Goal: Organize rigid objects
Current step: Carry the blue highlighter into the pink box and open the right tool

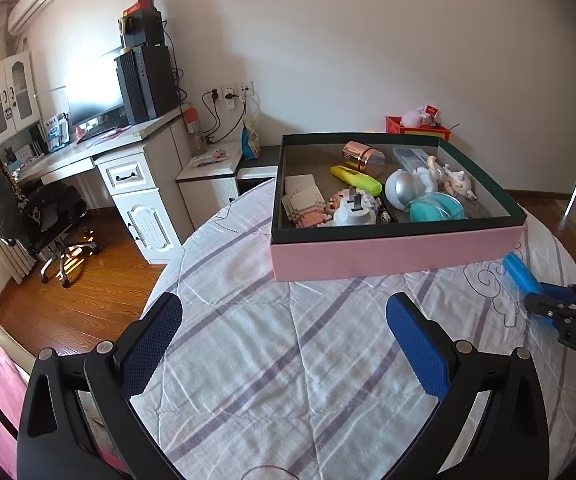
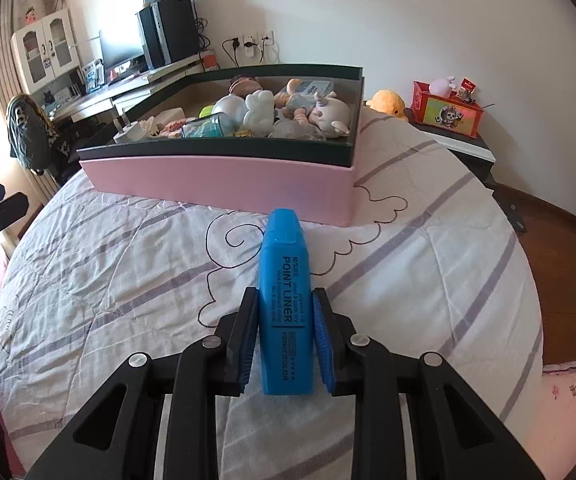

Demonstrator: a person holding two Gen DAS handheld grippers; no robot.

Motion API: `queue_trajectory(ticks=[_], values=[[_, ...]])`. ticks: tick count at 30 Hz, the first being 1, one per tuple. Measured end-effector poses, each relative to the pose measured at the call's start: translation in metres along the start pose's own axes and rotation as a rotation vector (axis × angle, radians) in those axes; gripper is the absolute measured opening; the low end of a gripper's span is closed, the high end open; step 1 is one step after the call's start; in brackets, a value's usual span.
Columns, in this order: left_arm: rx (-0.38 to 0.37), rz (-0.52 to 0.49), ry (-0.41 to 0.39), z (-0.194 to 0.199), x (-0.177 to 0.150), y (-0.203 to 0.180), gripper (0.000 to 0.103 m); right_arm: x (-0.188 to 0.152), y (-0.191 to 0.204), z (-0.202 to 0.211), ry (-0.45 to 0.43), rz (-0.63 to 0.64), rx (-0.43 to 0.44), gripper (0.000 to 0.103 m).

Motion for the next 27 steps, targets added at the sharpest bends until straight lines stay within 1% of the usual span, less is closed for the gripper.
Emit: queue_trajectory(ticks=[2, 4, 5, 6, 7, 8, 10, 12, 13, 14, 16, 17, 18, 20, 21, 25, 27], values=[[0.015, 0.019, 0.008, -0.012, 0.010, 0.008, 0.103, -0.003, -0.005, 0.013, -0.041, -0.022, 0.017, 0.026], [0.023, 0.041, -0.003, -0.022, 0.021, 0.017, 0.103, -0.003, -0.009, 0.018, -0.051, -0.041, 0.027, 0.027], [0.026, 0.045, -0.001, -0.028, 0.027, 0.021, 0.103, -0.004, -0.011, 0.023, -0.071, -0.051, 0.032, 0.027], [0.043, 0.042, 0.010, -0.035, 0.033, 0.024, 0.103, -0.003, -0.012, 0.026, -0.081, -0.058, 0.039, 0.026], [0.083, 0.031, 0.019, -0.040, 0.040, 0.027, 0.103, -0.002, -0.013, 0.027, -0.081, -0.064, 0.044, 0.027], [0.112, 0.015, 0.022, -0.045, 0.046, 0.027, 0.103, -0.001, -0.013, 0.032, -0.104, -0.068, 0.044, 0.026], [0.109, -0.007, 0.033, -0.059, 0.058, 0.029, 0.101, 0.003, -0.012, 0.038, -0.117, -0.066, 0.047, 0.027], [0.094, -0.009, 0.073, -0.080, 0.065, 0.031, 0.083, 0.009, -0.012, 0.043, -0.131, -0.051, 0.035, 0.027], [0.090, -0.013, 0.104, -0.091, 0.066, 0.031, 0.068, 0.012, -0.012, 0.045, -0.139, -0.045, 0.030, 0.027], [0.080, -0.017, 0.135, -0.103, 0.066, 0.031, 0.057, 0.015, -0.011, 0.048, -0.153, -0.042, 0.028, 0.027], [0.051, -0.027, 0.179, -0.121, 0.064, 0.030, 0.048, 0.022, -0.009, 0.052, -0.170, -0.036, 0.033, 0.027], [0.032, -0.032, 0.193, -0.128, 0.063, 0.028, 0.040, 0.024, -0.008, 0.055, -0.182, -0.031, 0.031, 0.027], [0.010, -0.032, 0.194, -0.131, 0.062, 0.026, 0.034, 0.029, -0.006, 0.055, -0.181, -0.022, 0.030, 0.027], [-0.041, -0.026, 0.189, -0.136, 0.062, 0.020, 0.009, 0.038, -0.004, 0.055, -0.197, -0.009, 0.023, 0.027], [-0.064, -0.022, 0.189, -0.138, 0.062, 0.018, 0.005, 0.045, -0.002, 0.052, -0.195, -0.001, 0.022, 0.027], [-0.079, -0.005, 0.179, -0.142, 0.061, 0.019, 0.005, 0.069, 0.008, 0.040, -0.211, 0.029, 0.024, 0.027], [-0.095, 0.014, 0.176, -0.144, 0.059, 0.021, 0.005, 0.083, 0.014, 0.028, -0.201, 0.047, 0.027, 0.027]])
Point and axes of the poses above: each gripper's, at about its wrist camera, not at the fingertips, and z roughly against the way its jaws point, y to its left, x to its top, the point moved 2 cm from there along -z, roughly the way its jaws point, and after that the axes turned 11 degrees about -z, right-handed, at the moved point
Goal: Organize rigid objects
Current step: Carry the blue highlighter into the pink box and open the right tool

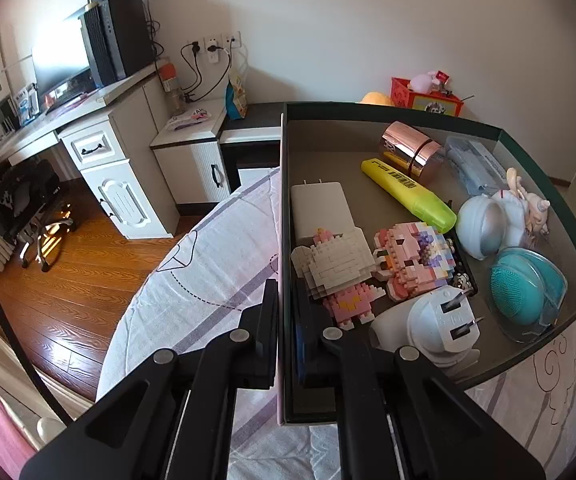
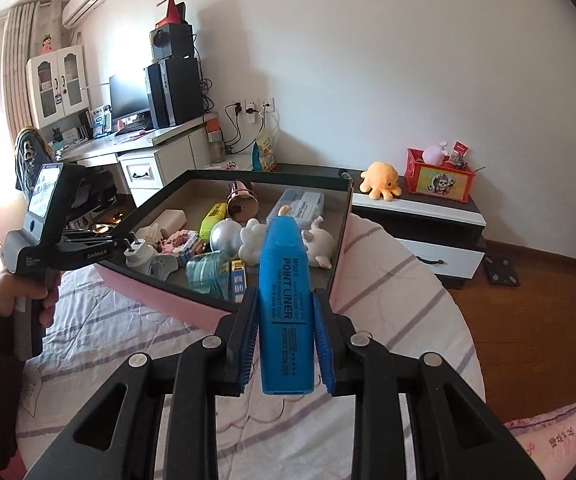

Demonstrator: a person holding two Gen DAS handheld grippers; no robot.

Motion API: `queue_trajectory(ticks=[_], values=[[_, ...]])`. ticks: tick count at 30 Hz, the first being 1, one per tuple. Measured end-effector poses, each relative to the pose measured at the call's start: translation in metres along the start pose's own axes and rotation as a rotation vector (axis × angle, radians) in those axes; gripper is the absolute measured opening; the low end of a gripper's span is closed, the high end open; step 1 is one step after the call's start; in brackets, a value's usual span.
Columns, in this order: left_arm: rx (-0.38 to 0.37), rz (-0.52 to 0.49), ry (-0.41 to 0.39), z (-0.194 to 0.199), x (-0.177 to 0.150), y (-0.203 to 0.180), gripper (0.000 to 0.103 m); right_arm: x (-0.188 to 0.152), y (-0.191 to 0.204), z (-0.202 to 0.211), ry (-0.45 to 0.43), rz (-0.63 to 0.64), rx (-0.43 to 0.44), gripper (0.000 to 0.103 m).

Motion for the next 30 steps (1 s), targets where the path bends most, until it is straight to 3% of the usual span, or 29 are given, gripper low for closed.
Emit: queue_trajectory(ticks=[12, 21, 23, 25, 28, 30], values=[[-0.009, 0.013, -0.028, -0.001, -0.001, 0.002, 0.005, 0.036, 0.044, -0.099, 0.116, 0.070, 0.042, 0.027], [-0.008, 0.012, -0.040, 0.001, -0.004, 0.002, 0.005, 0.039, 0.059, -0.124, 0.125, 0.071, 0.037, 0.030], [-0.007, 0.011, -0.043, 0.003, -0.004, 0.002, 0.005, 0.039, 0.058, -0.120, 0.111, 0.063, 0.031, 0.050], [-0.005, 0.010, -0.049, 0.004, -0.004, 0.001, 0.005, 0.040, 0.057, -0.115, 0.097, 0.063, 0.012, 0.061], [0.001, 0.007, -0.056, 0.007, -0.003, 0.000, 0.005, 0.041, 0.055, -0.102, 0.079, 0.044, 0.016, 0.067], [0.007, 0.005, -0.058, 0.009, -0.003, -0.001, 0.005, 0.041, 0.053, -0.092, 0.071, 0.025, -0.001, 0.082]])
Point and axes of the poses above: each gripper's, at about its wrist camera, not at the fingertips, and z roughly against the way its jaws point, y to its left, x to its top, the point moved 2 cm from there along -z, roughly the way its jaws point, and after that the axes turned 11 degrees about -z, right-handed, at the moved point
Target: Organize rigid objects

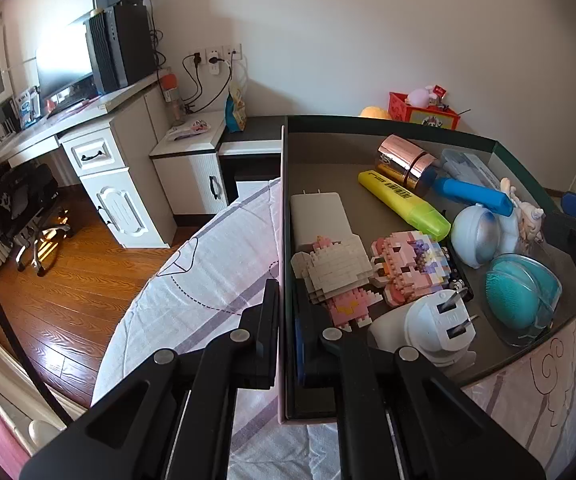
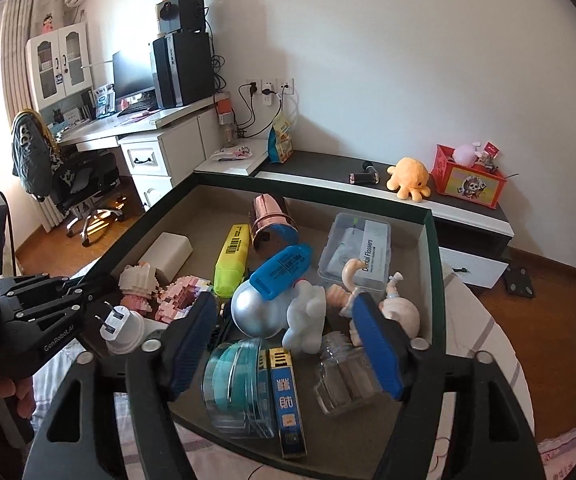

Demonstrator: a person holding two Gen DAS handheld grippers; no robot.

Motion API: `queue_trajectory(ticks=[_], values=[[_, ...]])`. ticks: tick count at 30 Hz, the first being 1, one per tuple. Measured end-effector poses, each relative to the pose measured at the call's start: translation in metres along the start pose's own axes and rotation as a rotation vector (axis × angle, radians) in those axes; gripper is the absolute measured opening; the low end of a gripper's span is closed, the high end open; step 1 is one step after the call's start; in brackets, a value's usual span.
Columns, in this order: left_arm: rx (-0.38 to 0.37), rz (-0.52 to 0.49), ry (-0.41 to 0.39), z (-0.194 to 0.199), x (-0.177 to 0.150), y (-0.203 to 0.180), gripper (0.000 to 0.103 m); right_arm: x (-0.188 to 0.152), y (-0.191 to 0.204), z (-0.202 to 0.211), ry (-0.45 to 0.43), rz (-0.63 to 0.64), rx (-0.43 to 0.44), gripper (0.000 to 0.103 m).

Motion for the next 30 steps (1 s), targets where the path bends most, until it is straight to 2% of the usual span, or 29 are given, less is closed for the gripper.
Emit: queue_trajectory(ticks=[5, 10, 12, 13, 14, 15, 16, 19, 20, 24, 30], values=[[0.000, 0.022, -0.043, 0.022, 0.000, 0.001, 0.006, -0.011, -0.002, 0.028, -0.015, -0.036, 0.015, 0.084], [-0.007, 0.031, -0.109, 0.067, -0.005, -0.004, 0.007, -0.025, -0.001, 0.058, -0.039, -0.065, 0.008, 0.085], [-0.006, 0.027, -0.140, 0.090, -0.008, -0.008, 0.014, -0.030, 0.001, 0.074, -0.059, -0.079, 0.012, 0.088], [0.002, 0.019, -0.158, 0.102, -0.010, -0.011, 0.029, -0.032, 0.003, 0.082, -0.068, -0.084, 0.010, 0.090], [0.011, 0.013, -0.177, 0.114, -0.012, -0.013, 0.053, -0.035, 0.005, 0.091, -0.080, -0.086, 0.012, 0.095], [0.023, 0.010, -0.203, 0.127, -0.015, -0.016, 0.065, -0.037, 0.008, 0.099, -0.091, -0.085, 0.009, 0.100], [0.035, 0.005, -0.234, 0.142, -0.019, -0.019, 0.082, -0.040, 0.010, 0.108, -0.107, -0.085, 0.006, 0.103], [0.064, -0.008, -0.316, 0.185, -0.029, -0.028, 0.100, -0.048, 0.022, 0.137, -0.150, -0.066, 0.005, 0.103], [0.071, -0.011, -0.334, 0.199, -0.033, -0.031, 0.103, -0.051, 0.025, 0.148, -0.170, -0.060, -0.012, 0.103], [0.076, -0.012, -0.397, 0.245, -0.051, -0.044, 0.103, -0.065, 0.036, 0.187, -0.242, -0.058, -0.043, 0.103], [0.081, -0.030, -0.444, 0.302, -0.077, -0.060, 0.103, -0.092, 0.051, 0.241, -0.295, -0.066, 0.009, 0.103]])
Point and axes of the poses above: each gripper's, at about its wrist camera, not at the fingertips, and z roughly against the way its jaws point, y to its left, x to its top, the point moved 2 cm from there along -z, roughly the way its jaws point, and after that the axes turned 11 degrees about -z, right-handed, at the moved point
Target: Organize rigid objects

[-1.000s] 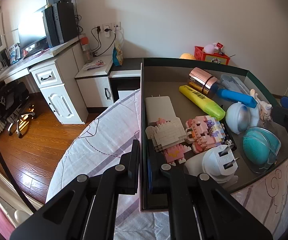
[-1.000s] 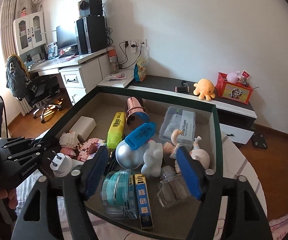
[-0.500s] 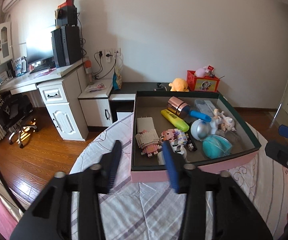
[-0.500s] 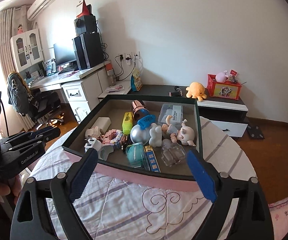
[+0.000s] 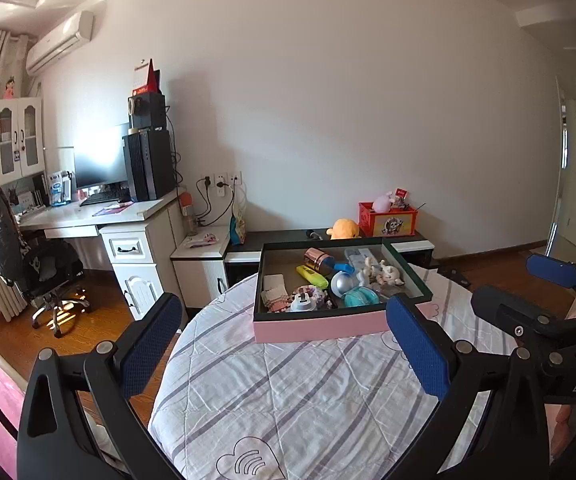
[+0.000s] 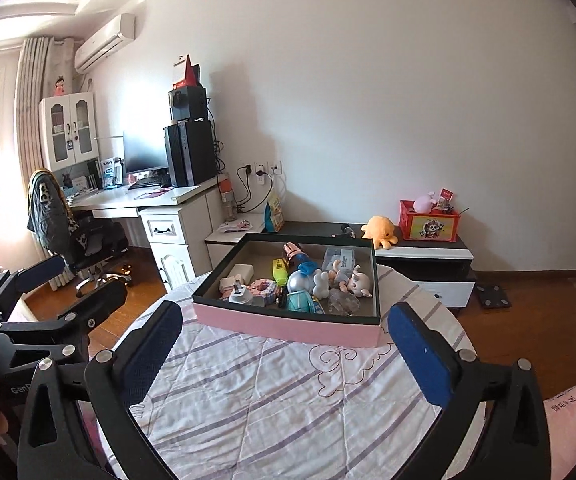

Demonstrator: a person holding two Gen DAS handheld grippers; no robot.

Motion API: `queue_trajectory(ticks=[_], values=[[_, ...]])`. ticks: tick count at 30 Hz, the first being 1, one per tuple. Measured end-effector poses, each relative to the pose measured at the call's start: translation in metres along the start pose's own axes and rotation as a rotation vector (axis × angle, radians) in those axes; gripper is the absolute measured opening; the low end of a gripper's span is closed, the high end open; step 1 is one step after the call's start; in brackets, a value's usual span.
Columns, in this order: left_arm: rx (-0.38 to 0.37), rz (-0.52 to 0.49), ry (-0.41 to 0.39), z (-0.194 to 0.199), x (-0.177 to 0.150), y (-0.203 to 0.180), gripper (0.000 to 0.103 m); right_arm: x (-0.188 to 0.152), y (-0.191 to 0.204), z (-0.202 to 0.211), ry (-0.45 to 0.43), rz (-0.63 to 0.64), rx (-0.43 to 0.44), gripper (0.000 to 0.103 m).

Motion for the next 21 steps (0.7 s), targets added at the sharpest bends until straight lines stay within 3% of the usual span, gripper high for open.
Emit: queue_trajectory(ticks=[6, 21], values=[[0.002, 0.029, -0.063, 0.055, 0.007, 0.000, 0.103, -0.005, 0.011, 0.051, -0.058, -0.005, 0.012, 0.103], [0.098, 0.025, -0.172, 0.151, 0.013, 0.001, 0.103, -0.010, 0.042, 0.149, -0.176, 0.015, -0.002, 0.103]])
Point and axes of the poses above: each gripper's, at about its wrist camera, not at the fingertips, and z roughly against the way its jaws point, y to its left, x to its top, the point moved 2 cm from there along -z, roughly the way its jaws point, and after that the axes turned 11 degrees about -z, right-handed, at the moved point
